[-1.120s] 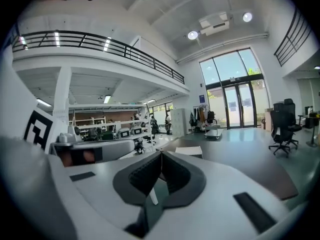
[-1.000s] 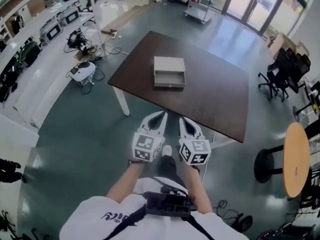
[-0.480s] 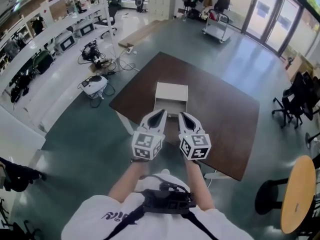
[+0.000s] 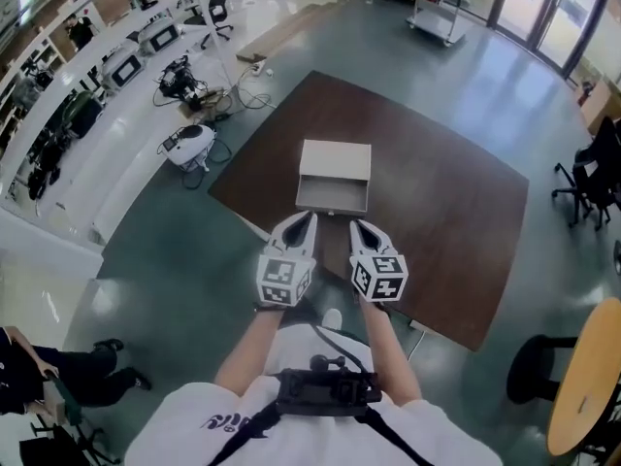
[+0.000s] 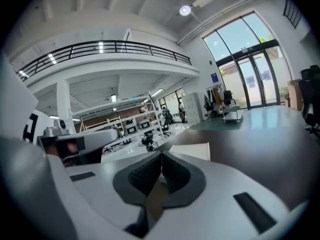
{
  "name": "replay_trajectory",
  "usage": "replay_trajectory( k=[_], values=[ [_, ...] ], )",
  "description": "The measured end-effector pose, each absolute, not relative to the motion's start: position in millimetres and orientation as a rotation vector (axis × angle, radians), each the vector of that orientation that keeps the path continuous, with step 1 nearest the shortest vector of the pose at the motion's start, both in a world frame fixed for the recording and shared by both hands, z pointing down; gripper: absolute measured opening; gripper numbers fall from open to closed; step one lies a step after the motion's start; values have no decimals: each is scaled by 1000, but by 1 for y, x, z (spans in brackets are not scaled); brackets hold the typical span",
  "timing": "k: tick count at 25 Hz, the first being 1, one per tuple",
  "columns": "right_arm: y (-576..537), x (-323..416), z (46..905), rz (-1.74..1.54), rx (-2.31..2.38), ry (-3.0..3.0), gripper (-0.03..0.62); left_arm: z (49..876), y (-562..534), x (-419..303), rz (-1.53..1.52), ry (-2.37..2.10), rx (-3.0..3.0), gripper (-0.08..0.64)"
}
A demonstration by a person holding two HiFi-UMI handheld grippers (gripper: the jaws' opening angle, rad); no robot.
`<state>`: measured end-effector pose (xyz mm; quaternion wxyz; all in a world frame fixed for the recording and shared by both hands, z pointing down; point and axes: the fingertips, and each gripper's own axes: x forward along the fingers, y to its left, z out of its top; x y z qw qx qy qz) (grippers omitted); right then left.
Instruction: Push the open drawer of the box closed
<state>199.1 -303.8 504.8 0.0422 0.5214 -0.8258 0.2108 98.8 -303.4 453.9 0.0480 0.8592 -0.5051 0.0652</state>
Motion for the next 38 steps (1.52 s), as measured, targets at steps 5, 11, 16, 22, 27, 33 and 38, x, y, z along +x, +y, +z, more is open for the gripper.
replay_trajectory(
  k=[5,11,16,22,27,33,38],
  values=[
    [-324,198,562,703,1549,-2437,5,507,-328,97,235,-1476,2544,8],
    [-346,184,617,747,1506,-2362,5,552,-365,99,288,-1435,2539,9],
    [-359,169,651,764,1459,-2316,5,595,-393,99,338,-1397,2480,9],
    [-375,154,698,804,1419,-2258,5,628,-410,97,357,-1361,2441,8],
    [-389,150,734,864,1417,-2191,6,651,-419,93,381,-1337,2404,8],
    [-408,143,759,938,1444,-2139,64,665,-432,81,388,-1334,2366,8],
    [-425,138,775,963,1471,-2087,64,673,-441,68,395,-1342,2342,8]
  ],
)
